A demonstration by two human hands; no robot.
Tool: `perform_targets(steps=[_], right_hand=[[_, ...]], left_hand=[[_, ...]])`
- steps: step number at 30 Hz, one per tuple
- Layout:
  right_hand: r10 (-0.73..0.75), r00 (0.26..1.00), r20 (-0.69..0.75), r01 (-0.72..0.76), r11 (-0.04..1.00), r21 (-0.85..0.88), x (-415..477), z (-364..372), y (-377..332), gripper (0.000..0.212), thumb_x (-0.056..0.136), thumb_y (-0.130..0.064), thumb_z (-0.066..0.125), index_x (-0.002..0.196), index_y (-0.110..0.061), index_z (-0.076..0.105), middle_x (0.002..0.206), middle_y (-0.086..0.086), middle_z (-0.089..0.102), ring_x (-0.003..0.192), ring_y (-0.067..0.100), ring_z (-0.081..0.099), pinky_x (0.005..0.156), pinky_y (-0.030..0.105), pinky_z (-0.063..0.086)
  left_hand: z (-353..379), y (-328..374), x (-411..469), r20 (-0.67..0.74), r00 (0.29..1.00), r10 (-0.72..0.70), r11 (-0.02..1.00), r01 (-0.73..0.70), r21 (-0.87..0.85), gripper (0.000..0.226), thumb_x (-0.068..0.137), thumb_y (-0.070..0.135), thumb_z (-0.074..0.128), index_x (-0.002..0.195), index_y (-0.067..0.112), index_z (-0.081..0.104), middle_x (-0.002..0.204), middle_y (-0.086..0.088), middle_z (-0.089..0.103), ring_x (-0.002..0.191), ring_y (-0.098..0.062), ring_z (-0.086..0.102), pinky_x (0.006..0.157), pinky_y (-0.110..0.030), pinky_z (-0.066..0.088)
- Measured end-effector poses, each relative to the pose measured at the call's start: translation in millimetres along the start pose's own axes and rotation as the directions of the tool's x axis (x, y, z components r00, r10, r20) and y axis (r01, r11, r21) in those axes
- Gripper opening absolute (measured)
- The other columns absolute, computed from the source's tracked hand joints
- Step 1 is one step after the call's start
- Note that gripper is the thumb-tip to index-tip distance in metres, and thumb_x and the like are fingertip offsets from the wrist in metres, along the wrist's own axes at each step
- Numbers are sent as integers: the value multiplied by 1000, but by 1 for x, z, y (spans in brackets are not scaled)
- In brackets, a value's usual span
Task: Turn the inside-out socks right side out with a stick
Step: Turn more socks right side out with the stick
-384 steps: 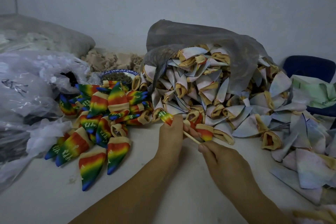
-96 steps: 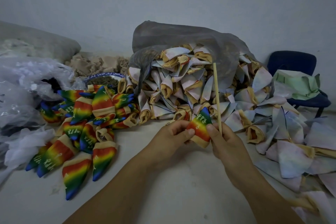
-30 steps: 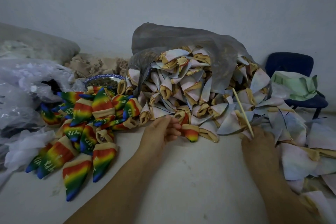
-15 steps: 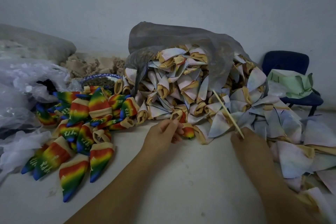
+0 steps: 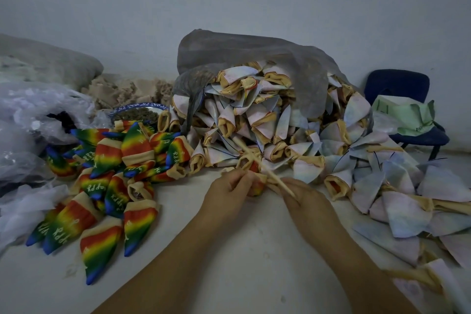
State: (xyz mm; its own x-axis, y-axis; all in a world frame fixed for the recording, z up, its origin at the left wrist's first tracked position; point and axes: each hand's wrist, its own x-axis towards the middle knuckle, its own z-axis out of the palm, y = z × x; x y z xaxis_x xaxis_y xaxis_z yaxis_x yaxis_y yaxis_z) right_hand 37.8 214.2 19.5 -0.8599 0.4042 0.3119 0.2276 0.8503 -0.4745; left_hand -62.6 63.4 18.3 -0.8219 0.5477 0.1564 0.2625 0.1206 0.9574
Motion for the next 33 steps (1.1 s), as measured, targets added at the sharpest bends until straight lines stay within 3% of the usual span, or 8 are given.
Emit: perform_targets(steps=[5,8,11,21,24,26,30,33], right_hand=[[-108,978,-180,173,899,402,-5,-10,-18,31,98,-25,49,123,-39,59,111,-40,55,107,-26,43,83,-6,30],[-210,968,-137,250,824,509,-10,-9,-31,39,99,-18,48,117,-53,51,113,-49,50,113,-22,45,87,-4,32],[-152,983,-99,181,798,574,-9,-8,-33,37,98,-21,49,112,-55,53,117,-44,52,116,-16,48,94,3,37],[-106,990,-96,143,783,605,-12,-9,-37,29,96,-25,51,106,-51,58,107,-49,53,108,-22,48,84,-4,33],[-38,993,-112,93,831,548,-11,-10,-34,25,95,-34,50,103,-56,56,88,-43,58,85,-19,55,68,1,40],[-8,994,-109,65,840,539,-10,-9,-34,22,95,-34,51,102,-54,57,74,-39,57,67,-14,55,57,7,37],[-82,983,-163,157,831,533,-11,-11,-44,33,97,-22,50,104,-53,56,105,-46,54,87,-12,57,60,5,43],[-103,985,-136,162,816,555,-11,-10,-46,33,97,-20,51,106,-51,57,107,-45,54,83,-15,57,60,1,41]], left_hand=[[4,4,-3,74,997,5,981,9,-194,26,94,45,58,115,37,71,104,12,75,98,-8,70,96,-36,53],[3,6,-1,91,996,-24,944,52,-326,26,95,33,62,120,35,70,113,4,74,108,-18,69,100,-41,51],[3,4,1,77,994,-73,896,99,-432,26,95,20,62,120,24,71,112,-2,74,106,-23,69,93,-35,56],[2,5,1,36,984,-174,831,167,-531,27,89,28,68,113,18,74,111,-6,74,109,-21,67,86,-29,51],[2,7,-2,47,987,-154,840,156,-520,33,81,41,70,107,22,77,118,-5,71,108,-18,65,77,-23,50],[6,9,-2,64,990,-122,846,138,-516,29,84,42,71,105,22,76,121,-7,69,113,-21,64,88,-32,52],[13,14,-4,43,991,-129,801,130,-585,30,72,49,77,95,30,75,110,-7,73,106,-24,67,91,-39,52],[10,14,-4,45,990,-133,830,136,-541,43,73,47,78,110,24,73,113,-4,73,108,-19,66,100,-41,50]])
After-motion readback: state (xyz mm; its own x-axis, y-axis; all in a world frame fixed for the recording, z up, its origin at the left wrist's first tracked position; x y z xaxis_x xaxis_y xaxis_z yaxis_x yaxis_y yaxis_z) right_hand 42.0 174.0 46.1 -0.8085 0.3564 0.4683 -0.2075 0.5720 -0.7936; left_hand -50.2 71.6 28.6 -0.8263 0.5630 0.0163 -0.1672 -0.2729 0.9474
